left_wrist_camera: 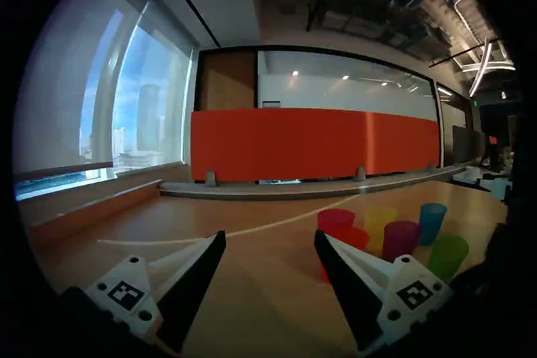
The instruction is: Pour water
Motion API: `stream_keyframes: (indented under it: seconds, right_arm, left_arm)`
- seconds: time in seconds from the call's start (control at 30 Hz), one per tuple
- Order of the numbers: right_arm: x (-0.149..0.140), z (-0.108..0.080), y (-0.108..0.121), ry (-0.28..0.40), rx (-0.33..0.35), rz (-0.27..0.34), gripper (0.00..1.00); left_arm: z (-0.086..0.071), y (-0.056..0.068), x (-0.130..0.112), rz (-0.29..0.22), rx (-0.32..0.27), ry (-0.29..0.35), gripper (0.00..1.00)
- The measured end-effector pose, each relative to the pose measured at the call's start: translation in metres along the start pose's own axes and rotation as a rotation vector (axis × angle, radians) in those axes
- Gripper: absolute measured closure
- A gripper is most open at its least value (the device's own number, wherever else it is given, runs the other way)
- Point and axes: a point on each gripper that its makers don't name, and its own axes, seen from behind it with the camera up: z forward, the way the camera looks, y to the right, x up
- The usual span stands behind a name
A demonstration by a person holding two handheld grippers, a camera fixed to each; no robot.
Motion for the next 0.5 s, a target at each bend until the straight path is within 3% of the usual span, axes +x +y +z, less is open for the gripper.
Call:
stream_keyframes:
  seconds: [0.17, 0.5]
  right_arm:
    - [0.013, 0.002, 0.000, -0.013, 0.008, 0.007, 0.01]
    - [0.063, 0.010, 0.006, -0.049, 0.019, 0.013, 0.01]
  left_arm:
    - [0.004, -0.004, 0.013, 0.015, 0.007, -0.001, 0.02]
    - [0.011, -0.003, 0.078, 0.025, -0.013, 0.019, 0.02]
